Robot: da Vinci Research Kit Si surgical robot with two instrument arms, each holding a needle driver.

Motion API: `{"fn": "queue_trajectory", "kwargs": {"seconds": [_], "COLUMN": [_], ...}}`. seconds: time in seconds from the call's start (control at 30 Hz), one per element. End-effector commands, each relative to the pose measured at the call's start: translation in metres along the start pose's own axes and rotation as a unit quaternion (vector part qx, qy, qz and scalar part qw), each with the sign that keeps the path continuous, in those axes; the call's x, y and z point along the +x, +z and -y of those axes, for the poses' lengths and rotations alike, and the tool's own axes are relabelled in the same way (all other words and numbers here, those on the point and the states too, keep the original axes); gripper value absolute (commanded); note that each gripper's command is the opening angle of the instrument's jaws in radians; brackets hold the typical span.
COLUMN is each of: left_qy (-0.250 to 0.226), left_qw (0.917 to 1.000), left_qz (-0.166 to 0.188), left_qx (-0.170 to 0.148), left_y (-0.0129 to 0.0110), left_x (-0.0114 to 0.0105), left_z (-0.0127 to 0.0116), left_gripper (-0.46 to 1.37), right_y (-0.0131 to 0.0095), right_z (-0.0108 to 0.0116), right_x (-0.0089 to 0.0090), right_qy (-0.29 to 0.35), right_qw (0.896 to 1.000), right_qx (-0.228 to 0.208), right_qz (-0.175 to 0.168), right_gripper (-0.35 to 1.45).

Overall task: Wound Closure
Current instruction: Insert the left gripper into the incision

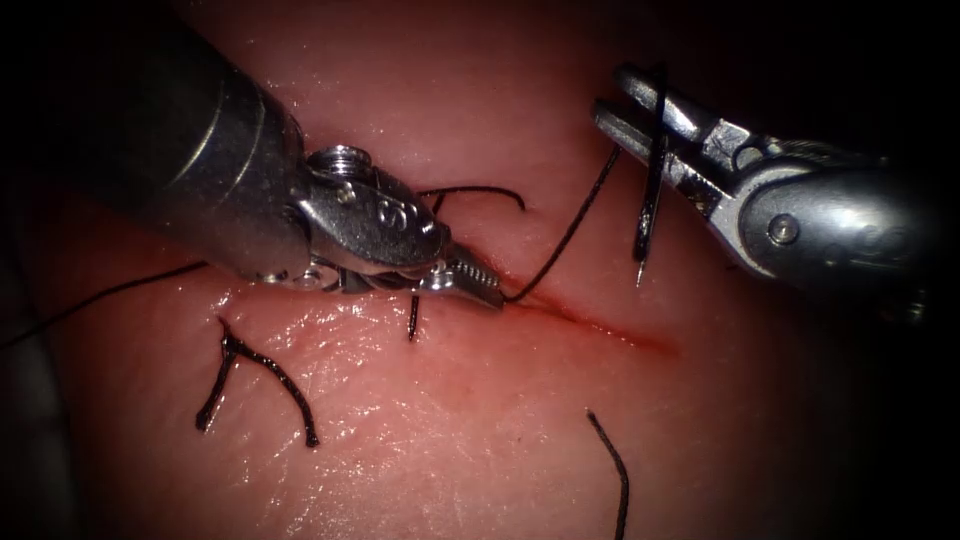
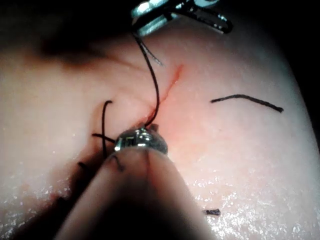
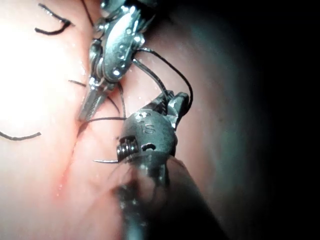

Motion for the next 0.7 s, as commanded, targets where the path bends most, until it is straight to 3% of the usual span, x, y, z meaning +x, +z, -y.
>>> {"fn": "queue_trajectory", "kwargs": {"seconds": [0.03, 0.1, 0.13, 0.27, 0.43, 0.5, 0.7], "left_qy": [0.002, 0.005, 0.007, 0.008, 0.01, 0.019, 0.037], "left_qw": [0.9999, 0.9995, 0.9972, 0.9934, 0.9896, 0.9864, 0.9793], "left_qz": [0.003, 0.014, 0.032, 0.057, 0.094, 0.123, 0.171], "left_qx": [0.009, 0.03, 0.067, 0.099, 0.108, 0.108, 0.102], "left_y": [0.0002, 0.0006, 0.0008, 0.0008, 0.0008, 0.0007, 0.0003], "left_x": [-0.0001, -0.0003, -0.0003, -0.0002, -0.0002, 0.0001, -0.0001], "left_z": [0.0003, 0.0009, 0.0015, 0.0019, 0.0023, 0.0028, 0.0031], "left_gripper": [0.21, 0.16, 0.14, 0.03, -0.08, -0.35, -0.35], "right_y": [0.0001, 0.0005, 0.001, 0.0015, 0.0016, 0.0015, 0.0014], "right_z": [0.0003, 0.0009, 0.0017, 0.0025, 0.0026, 0.0026, 0.0028], "right_x": [0.0001, 0.0002, 0.0004, 0.0006, 0.0006, 0.0006, 0.0006], "right_qy": [-0.001, -0.003, -0.006, -0.008, -0.009, -0.009, -0.01], "right_qw": [1.0, 1.0, 1.0, 1.0, 1.0, 1.0, 1.0], "right_qx": [-0.002, 0.0, 0.006, 0.013, 0.013, 0.014, 0.015], "right_qz": [-0.001, -0.003, -0.003, -0.002, -0.004, -0.004, -0.005], "right_gripper": [-0.35, -0.35, -0.35, -0.35, -0.35, -0.35, -0.35]}}
